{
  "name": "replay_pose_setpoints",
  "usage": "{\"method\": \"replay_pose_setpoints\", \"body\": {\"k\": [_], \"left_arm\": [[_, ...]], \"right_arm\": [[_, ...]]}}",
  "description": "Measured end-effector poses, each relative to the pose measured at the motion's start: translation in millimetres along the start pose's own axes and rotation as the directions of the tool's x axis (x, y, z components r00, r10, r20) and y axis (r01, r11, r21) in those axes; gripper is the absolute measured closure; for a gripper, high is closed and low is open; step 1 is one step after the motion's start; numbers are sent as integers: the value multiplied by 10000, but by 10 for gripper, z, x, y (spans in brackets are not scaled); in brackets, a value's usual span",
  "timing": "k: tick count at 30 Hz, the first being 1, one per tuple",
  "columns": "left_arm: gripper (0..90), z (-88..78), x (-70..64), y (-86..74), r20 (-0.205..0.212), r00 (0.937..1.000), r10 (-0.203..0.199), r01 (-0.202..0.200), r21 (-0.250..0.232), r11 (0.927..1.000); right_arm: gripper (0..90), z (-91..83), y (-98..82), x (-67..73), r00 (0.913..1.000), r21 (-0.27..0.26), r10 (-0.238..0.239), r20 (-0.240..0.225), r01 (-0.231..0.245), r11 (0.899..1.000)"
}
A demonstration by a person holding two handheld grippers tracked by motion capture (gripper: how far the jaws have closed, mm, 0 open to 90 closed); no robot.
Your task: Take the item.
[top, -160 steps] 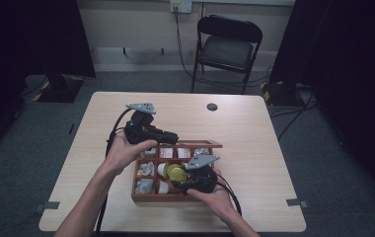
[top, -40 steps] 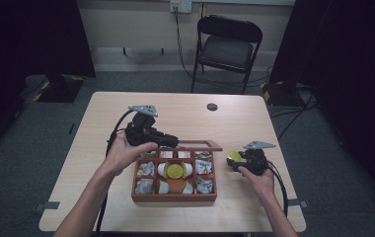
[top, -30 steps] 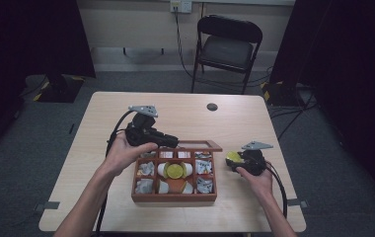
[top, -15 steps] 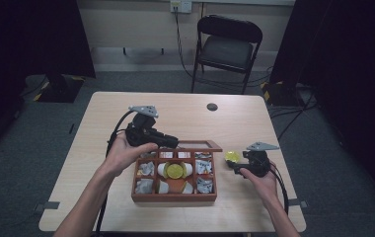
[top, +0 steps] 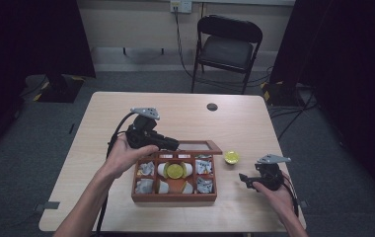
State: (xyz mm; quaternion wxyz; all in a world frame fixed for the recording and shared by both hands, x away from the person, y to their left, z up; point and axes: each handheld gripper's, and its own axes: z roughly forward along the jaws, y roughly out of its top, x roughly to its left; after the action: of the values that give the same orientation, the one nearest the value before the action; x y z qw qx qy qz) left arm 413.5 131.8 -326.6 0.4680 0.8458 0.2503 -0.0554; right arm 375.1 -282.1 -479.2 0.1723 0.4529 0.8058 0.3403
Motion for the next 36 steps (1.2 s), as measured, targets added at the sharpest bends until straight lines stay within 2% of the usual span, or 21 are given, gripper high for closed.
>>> {"method": "replay_pose_setpoints", "body": {"k": [3,8,12,17,18,24,33,36], "left_arm": [[816,10,-27,-9,-42,10000,80,-79,221,9997],[816,30,-67,-20,-161,9996,238,-232,359,9991],[816,47,-79,-65,-30,9994,348,-346,445,9984],[817,71,-103,-118,-16,9991,424,-423,432,9982],[817,62,-112,-122,-147,9989,446,-441,341,9984],[817,107,-183,-142,-324,9974,647,-619,810,9948],[817,203,-220,-269,-72,9967,810,-793,1345,9877],[817,222,-242,-294,-142,9961,872,-843,1444,9859]], "right_arm": [[186,-13,-89,45,9996,399,-200,181,193,9990],[177,10,-181,84,9988,487,-188,460,165,9987],[168,22,-218,97,9982,142,33,601,-42,9999],[162,24,-277,90,9984,-312,19,565,-1,9995],[162,23,-278,90,9984,-308,12,567,6,9995],[162,23,-279,92,9983,-317,22,577,-4,9995],[162,24,-279,92,9982,-312,24,591,-5,9995],[162,24,-279,93,9983,-318,29,585,-10,9995]]}}
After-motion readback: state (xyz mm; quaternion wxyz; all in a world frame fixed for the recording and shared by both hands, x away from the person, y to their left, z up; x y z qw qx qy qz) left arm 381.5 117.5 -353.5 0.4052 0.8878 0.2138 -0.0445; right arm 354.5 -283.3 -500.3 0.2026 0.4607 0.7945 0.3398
